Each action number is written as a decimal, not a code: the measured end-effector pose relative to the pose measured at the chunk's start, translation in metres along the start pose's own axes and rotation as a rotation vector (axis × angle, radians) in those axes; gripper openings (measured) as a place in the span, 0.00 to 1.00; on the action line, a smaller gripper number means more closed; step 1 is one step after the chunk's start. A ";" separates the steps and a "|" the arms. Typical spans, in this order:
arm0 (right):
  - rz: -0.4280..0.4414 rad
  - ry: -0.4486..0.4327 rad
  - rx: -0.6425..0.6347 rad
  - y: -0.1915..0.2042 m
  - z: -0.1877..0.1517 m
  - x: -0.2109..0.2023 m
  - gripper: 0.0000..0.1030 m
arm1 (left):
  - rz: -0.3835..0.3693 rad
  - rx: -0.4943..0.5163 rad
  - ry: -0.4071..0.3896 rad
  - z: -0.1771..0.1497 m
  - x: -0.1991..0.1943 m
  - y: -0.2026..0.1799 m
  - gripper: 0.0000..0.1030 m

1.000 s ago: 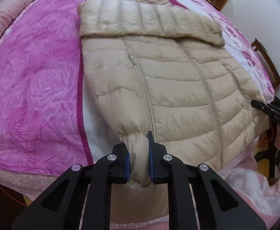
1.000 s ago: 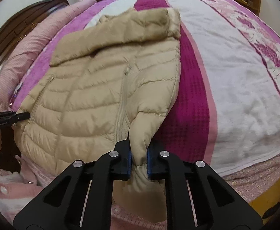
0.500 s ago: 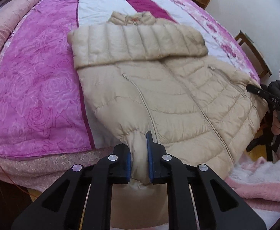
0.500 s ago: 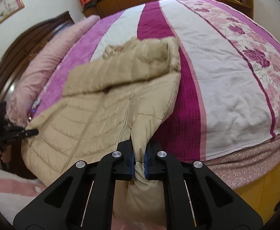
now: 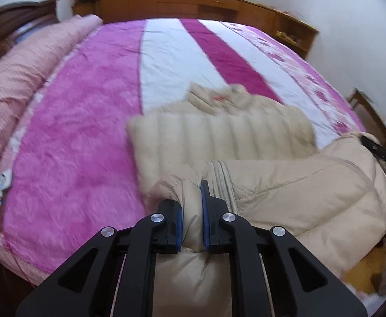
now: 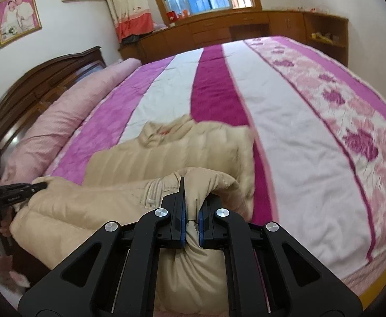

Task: Fold large clothes
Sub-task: 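Lift the hem with both grippers and fold it up toward the collar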

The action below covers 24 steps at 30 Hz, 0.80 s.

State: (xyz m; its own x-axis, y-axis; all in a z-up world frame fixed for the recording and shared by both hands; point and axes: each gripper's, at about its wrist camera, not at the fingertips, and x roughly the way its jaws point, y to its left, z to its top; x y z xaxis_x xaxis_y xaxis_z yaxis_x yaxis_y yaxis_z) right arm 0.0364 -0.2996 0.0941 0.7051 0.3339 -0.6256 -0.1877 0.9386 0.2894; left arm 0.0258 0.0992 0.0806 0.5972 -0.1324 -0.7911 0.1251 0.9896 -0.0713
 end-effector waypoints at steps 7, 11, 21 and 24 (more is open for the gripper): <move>-0.068 -0.006 0.002 -0.010 0.026 0.059 0.07 | 0.105 0.006 -0.033 0.037 0.056 -0.002 0.12; -0.101 0.010 0.008 -0.019 0.031 0.096 0.08 | 0.128 -0.003 -0.009 0.047 0.094 0.000 0.13; -0.163 0.102 0.031 -0.044 0.009 0.168 0.15 | 0.152 -0.001 0.050 0.043 0.162 0.005 0.18; -0.160 0.106 0.059 -0.050 0.005 0.175 0.19 | 0.166 0.002 0.046 0.042 0.168 0.005 0.20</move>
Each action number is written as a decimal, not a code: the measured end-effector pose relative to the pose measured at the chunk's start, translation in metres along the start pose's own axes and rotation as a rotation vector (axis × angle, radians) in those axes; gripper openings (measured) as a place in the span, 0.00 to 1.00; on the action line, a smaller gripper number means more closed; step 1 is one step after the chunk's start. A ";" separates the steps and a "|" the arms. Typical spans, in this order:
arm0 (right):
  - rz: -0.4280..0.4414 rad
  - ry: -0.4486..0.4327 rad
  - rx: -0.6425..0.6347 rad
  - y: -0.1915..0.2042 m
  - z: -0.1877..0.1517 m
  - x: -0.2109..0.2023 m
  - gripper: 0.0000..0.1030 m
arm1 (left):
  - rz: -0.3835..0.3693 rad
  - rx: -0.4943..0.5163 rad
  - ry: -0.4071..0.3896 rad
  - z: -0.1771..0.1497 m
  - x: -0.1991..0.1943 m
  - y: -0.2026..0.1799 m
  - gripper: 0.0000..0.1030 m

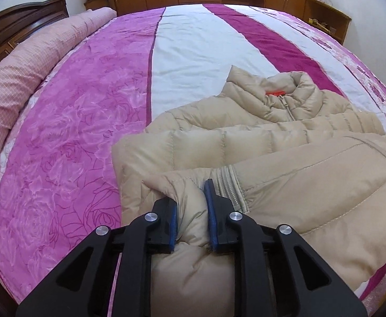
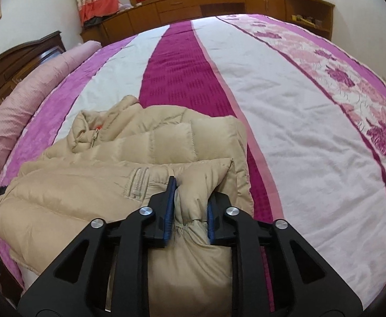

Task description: Fold large clothes

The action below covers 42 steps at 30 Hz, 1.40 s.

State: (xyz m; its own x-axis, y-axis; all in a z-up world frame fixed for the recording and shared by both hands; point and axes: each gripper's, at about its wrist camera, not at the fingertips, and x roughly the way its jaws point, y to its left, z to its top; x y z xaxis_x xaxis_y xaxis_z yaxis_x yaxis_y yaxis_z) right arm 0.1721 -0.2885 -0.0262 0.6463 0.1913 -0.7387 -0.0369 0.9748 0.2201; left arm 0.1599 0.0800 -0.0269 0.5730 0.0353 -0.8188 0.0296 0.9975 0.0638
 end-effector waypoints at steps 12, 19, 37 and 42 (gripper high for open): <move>-0.015 0.041 0.048 -0.003 0.012 0.006 0.32 | -0.024 0.086 -0.058 -0.001 -0.060 0.007 0.71; 0.051 0.016 0.060 -0.004 0.026 -0.034 0.62 | -0.036 0.062 -0.072 -0.013 -0.091 0.028 0.72; 0.076 0.074 -0.071 -0.009 -0.044 -0.090 0.69 | -0.079 0.039 0.002 -0.068 -0.098 0.023 0.74; 0.091 0.106 -0.037 -0.013 -0.051 -0.063 0.69 | -0.088 -0.012 0.008 -0.071 -0.077 0.025 0.73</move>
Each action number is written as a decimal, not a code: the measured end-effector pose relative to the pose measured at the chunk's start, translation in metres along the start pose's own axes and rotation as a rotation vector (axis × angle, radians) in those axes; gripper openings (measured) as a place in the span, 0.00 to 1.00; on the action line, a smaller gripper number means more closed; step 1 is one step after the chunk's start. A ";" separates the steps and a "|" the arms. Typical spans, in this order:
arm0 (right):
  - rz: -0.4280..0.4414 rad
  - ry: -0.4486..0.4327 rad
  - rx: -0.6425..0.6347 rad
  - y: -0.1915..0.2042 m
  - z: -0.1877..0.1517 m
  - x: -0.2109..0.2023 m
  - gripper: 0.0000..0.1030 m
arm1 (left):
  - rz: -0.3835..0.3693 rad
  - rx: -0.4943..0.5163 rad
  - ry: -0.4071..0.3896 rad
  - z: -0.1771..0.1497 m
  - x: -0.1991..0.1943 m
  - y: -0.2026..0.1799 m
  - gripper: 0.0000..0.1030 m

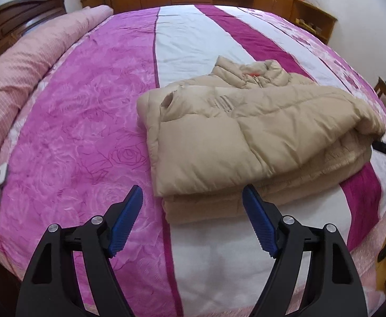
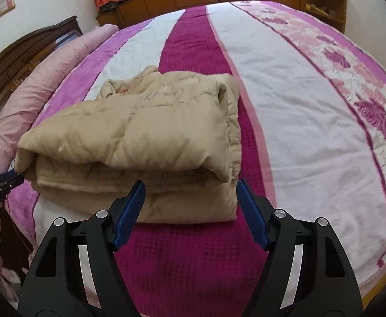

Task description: Fold large clothes

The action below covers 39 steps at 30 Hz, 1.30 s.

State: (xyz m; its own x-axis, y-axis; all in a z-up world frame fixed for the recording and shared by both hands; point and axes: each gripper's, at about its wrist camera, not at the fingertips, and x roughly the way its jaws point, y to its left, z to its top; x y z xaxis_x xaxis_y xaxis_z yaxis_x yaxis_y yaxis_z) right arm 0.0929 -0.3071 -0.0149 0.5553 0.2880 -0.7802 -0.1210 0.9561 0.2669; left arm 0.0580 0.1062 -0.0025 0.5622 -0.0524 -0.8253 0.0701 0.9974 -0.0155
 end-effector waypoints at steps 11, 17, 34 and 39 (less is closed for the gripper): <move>0.073 -0.121 -0.023 0.008 0.025 -0.015 0.09 | -0.089 -0.114 -0.037 0.024 -0.002 0.008 0.04; 0.068 -0.175 -0.017 0.014 0.070 -0.010 0.09 | -0.033 -0.113 -0.093 0.072 0.002 0.012 0.04; 0.007 -0.163 0.069 -0.007 0.144 0.053 0.49 | 0.010 -0.117 -0.137 0.113 0.001 0.020 0.68; 0.029 -0.202 0.038 -0.027 0.137 0.017 0.55 | -0.016 -0.133 -0.182 0.104 -0.014 0.033 0.78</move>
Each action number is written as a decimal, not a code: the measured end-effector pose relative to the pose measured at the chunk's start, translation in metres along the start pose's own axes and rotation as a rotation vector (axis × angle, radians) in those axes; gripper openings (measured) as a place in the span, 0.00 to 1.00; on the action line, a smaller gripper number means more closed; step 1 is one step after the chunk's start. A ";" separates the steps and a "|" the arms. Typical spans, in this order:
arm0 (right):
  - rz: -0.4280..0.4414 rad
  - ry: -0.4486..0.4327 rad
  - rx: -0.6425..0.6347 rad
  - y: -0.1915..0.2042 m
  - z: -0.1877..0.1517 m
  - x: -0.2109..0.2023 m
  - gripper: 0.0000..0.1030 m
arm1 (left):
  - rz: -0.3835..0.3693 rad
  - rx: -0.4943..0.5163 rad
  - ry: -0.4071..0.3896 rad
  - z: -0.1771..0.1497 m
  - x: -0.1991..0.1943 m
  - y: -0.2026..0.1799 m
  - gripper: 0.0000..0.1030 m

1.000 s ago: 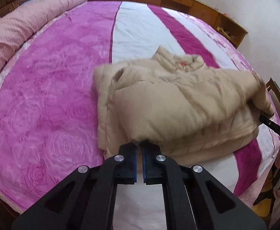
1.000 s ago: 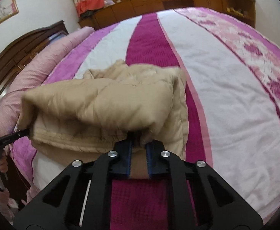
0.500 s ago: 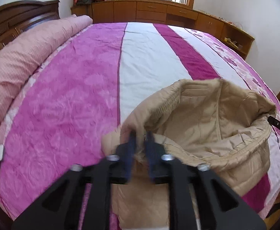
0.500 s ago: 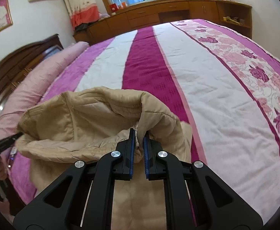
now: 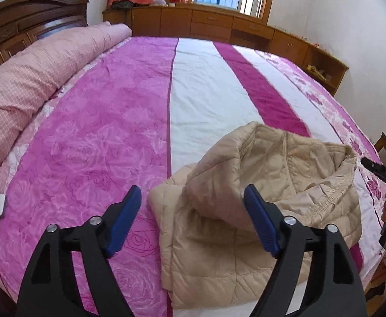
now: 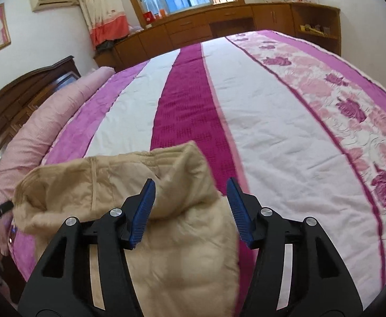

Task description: Fold large clothes

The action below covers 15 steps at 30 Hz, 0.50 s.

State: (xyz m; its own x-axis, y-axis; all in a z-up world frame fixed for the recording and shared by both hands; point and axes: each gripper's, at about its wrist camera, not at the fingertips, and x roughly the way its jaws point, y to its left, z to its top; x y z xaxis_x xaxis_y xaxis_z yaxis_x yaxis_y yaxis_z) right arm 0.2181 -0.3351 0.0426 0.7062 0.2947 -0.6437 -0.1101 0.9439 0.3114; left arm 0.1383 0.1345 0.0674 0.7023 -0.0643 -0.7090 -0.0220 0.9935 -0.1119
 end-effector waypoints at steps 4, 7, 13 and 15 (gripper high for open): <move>-0.011 0.039 -0.053 -0.010 -0.012 -0.007 0.55 | -0.024 0.016 -0.025 0.002 -0.013 -0.001 0.82; -0.015 0.089 -0.056 -0.016 -0.023 0.006 0.55 | -0.018 0.037 -0.023 0.000 -0.011 -0.005 0.82; 0.016 0.148 0.010 -0.015 -0.036 0.041 0.55 | 0.020 0.046 0.034 -0.012 0.029 -0.009 0.83; 0.017 0.152 0.030 -0.011 -0.038 0.052 0.55 | 0.069 0.040 0.023 -0.017 0.051 -0.010 0.83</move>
State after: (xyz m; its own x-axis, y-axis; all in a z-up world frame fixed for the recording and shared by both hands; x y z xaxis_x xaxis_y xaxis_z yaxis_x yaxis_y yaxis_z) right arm 0.2293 -0.3242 -0.0205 0.5900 0.3314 -0.7362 -0.0986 0.9346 0.3417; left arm 0.1621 0.1199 0.0201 0.6833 0.0029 -0.7302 -0.0414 0.9985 -0.0348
